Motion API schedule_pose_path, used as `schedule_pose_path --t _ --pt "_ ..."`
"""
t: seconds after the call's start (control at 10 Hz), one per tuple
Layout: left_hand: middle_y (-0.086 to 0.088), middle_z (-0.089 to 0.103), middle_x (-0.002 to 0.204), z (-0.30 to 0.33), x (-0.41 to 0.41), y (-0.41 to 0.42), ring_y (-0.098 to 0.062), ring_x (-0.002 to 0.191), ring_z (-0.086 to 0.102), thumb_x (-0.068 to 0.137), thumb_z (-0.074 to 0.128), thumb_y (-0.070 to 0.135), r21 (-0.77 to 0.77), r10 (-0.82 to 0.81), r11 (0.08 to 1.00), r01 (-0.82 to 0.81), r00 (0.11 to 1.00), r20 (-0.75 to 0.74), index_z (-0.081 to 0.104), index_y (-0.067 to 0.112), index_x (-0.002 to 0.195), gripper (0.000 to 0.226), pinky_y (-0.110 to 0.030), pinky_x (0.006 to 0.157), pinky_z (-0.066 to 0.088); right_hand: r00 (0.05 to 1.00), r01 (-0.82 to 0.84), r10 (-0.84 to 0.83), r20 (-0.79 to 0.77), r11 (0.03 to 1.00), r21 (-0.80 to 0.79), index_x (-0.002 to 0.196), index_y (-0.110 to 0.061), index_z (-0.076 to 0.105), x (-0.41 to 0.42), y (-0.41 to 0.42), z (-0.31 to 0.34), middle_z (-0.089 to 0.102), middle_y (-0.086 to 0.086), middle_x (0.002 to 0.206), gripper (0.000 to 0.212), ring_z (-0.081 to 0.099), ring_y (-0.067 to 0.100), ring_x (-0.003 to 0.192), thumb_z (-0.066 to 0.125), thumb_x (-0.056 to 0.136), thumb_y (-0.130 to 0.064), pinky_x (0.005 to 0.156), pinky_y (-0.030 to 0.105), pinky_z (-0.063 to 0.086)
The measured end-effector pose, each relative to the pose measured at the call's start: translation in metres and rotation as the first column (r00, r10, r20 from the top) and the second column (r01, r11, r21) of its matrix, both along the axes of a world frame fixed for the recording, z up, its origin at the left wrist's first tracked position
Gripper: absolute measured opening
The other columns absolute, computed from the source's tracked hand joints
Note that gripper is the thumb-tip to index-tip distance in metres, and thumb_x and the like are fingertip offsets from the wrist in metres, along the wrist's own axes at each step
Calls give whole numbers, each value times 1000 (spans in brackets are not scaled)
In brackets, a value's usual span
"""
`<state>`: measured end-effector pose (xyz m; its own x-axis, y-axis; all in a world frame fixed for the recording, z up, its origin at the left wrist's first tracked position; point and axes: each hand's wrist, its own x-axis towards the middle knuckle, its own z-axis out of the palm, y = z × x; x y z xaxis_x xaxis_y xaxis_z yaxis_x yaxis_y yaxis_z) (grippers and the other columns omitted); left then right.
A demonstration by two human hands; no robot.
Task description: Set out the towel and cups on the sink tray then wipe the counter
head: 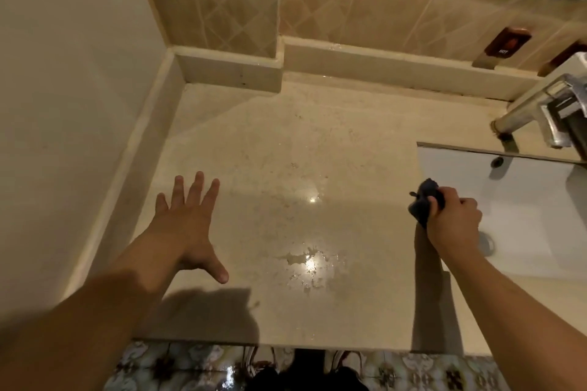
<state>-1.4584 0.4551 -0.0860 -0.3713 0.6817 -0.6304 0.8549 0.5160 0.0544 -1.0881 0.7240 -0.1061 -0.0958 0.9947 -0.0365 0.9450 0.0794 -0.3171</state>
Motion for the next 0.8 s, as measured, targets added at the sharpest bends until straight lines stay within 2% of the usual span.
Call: schedule_pose_path --t 0.1,0.2,0.3,0.4,0.5,0.6,0.7,0.8 --pt "-4 -48 152 6 14 8 -40 142 -37 27 71 93 48 -31 998 30 999 22 -52 31 132 173 -63 118 -6 991 -6 17 -134 997 79 129 -15 55 -9 -18 10 49 25 122 30 47 45 112 51 103 -29 93 49 44" --pt "-2 -48 153 4 33 18 -38 142 -38 27 63 98 114 -60 992 54 997 51 -43 33 142 170 -64 117 -7 943 -183 208 -260 976 116 129 -22 56 -42 -54 23 50 15 123 30 46 30 111 55 101 -31 91 33 36" --pt "-1 -49 152 -5 51 23 -37 140 -41 28 62 98 118 -83 990 76 995 59 -46 35 140 168 -65 116 -9 850 -407 429 -305 903 136 127 -22 62 -83 -99 31 53 11 121 30 43 16 106 62 97 -28 92 28 37" --pt "-4 -52 150 -12 61 22 -40 136 -45 31 64 97 69 -106 992 105 994 16 -50 33 136 168 -69 115 -11 753 -628 636 -169 771 100 126 -19 64 -113 -135 22 59 14 123 33 52 28 107 64 95 -30 87 39 47" --pt "-3 -51 150 -14 61 20 -39 136 -46 26 60 100 90 -96 991 96 995 -8 -53 36 131 166 -68 114 -11 723 -691 691 19 723 11 129 -23 61 -121 -158 7 59 8 131 33 53 32 113 55 99 -34 87 43 44" --pt "-1 -48 153 -14 60 16 -37 139 -43 25 57 102 118 -101 988 104 994 -31 -48 36 137 166 -66 115 -10 727 -684 684 54 729 -12 138 -27 53 -114 -167 2 52 5 143 40 45 30 126 44 101 -37 98 44 40" --pt "-2 -39 157 -11 64 14 -36 145 -35 38 60 99 148 -83 985 88 996 -38 -31 32 151 160 -63 117 -5 678 -719 733 52 676 -161 151 -30 38 -109 -162 12 37 6 158 50 34 28 140 40 102 -41 110 44 35" --pt "-1 -4 169 -4 65 7 -31 154 -3 62 64 85 275 -46 960 51 999 -24 4 32 159 126 -57 119 13 665 -717 746 35 650 -250 154 -30 33 -100 -157 33 31 7 161 56 34 26 142 48 101 -37 109 43 39"
